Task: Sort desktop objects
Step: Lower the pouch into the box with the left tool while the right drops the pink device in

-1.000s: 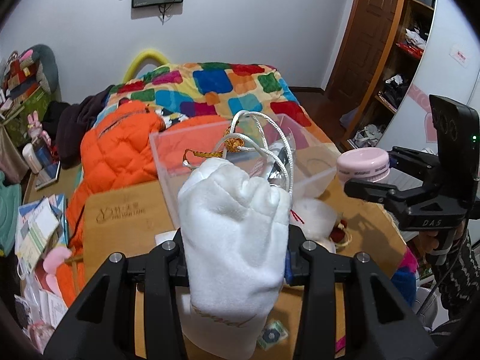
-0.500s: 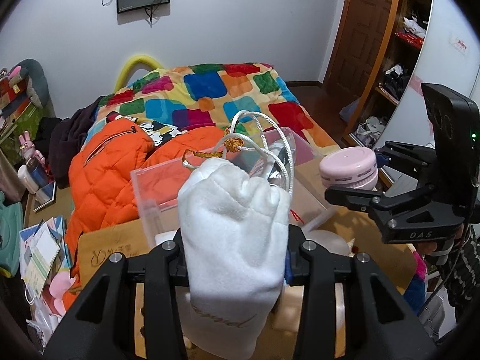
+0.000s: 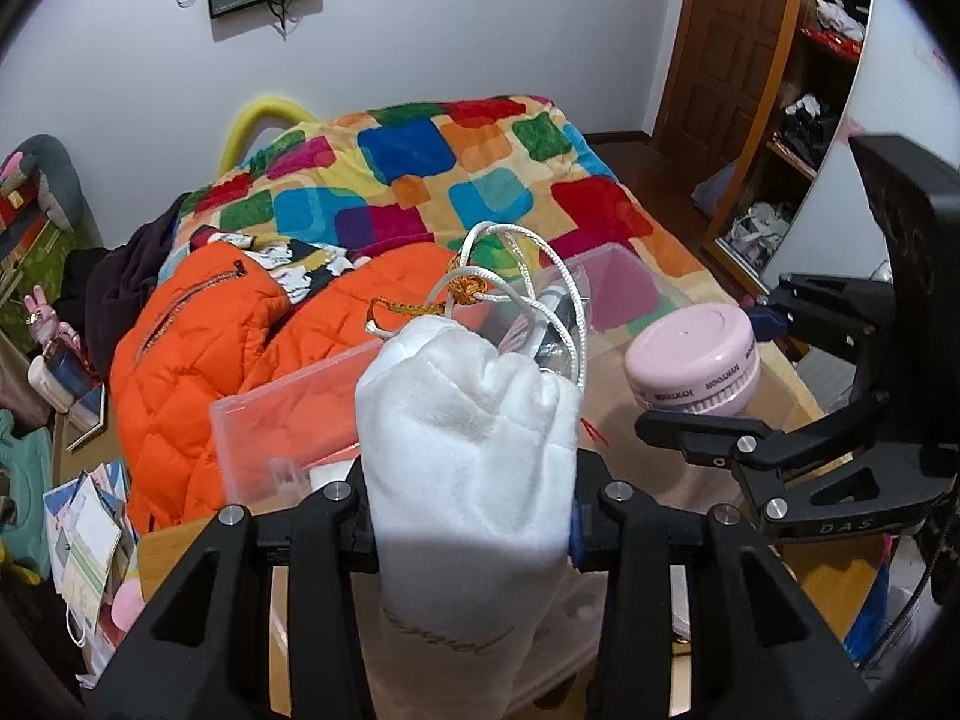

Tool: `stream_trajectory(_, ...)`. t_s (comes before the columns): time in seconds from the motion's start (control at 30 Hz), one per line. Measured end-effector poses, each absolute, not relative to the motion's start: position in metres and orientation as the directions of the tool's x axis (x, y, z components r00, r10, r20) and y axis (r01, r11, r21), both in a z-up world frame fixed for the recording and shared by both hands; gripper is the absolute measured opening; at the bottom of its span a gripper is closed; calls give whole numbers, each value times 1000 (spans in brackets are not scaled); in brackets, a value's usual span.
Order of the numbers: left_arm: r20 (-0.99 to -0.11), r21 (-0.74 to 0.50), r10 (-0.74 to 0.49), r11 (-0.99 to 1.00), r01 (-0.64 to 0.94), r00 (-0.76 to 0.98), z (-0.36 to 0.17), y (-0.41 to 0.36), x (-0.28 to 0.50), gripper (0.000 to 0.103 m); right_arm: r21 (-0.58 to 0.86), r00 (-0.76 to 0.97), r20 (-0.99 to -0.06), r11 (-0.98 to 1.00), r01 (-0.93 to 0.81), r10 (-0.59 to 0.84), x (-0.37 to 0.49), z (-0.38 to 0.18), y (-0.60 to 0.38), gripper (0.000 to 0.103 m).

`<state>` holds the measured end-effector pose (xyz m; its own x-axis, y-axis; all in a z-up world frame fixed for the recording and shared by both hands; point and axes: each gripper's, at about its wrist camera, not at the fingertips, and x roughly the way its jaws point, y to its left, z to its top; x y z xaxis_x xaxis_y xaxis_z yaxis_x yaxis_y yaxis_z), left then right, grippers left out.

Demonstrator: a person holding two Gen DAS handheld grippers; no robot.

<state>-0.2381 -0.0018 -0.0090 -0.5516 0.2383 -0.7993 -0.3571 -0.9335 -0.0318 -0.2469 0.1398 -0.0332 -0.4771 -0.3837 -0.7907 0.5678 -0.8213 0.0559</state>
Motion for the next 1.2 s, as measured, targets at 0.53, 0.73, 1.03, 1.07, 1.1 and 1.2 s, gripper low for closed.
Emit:
stream_trajectory(0.53,-891,-30,202,-920,-391,-406,-52,-1,-250,42,-14,-415,-859,-798,603,-299,-260,-54,112,60)
stream_trajectory(0.73,-895,-45,209,-921,-387,-394,-52,-2,-249,45,9,-386,-876,-808,589,-291,-264,-58,113,61)
stream_trajectory(1.03,-898,-85,237,-920,-383,-370,-49,-3,-248,50,14,-389,-871,-808,589,-299,-260,-54,112,61)
stream_trajectory(1.07,-898,-84,236,-920,-382,-371,-49,-3,-247,50,9,-395,-869,-806,592,-299,-258,-53,112,61)
stream_trajectory(1.1,-899,-85,235,-921,-380,-370,-49,-3,-247,50,1,-401,-867,-805,593,-297,-256,-52,111,61)
stream_trajectory(1.2,-902,-92,237,-922,-375,-361,-47,-3,-247,50,-12,-411,-863,-802,598,-293,-251,-50,112,61)
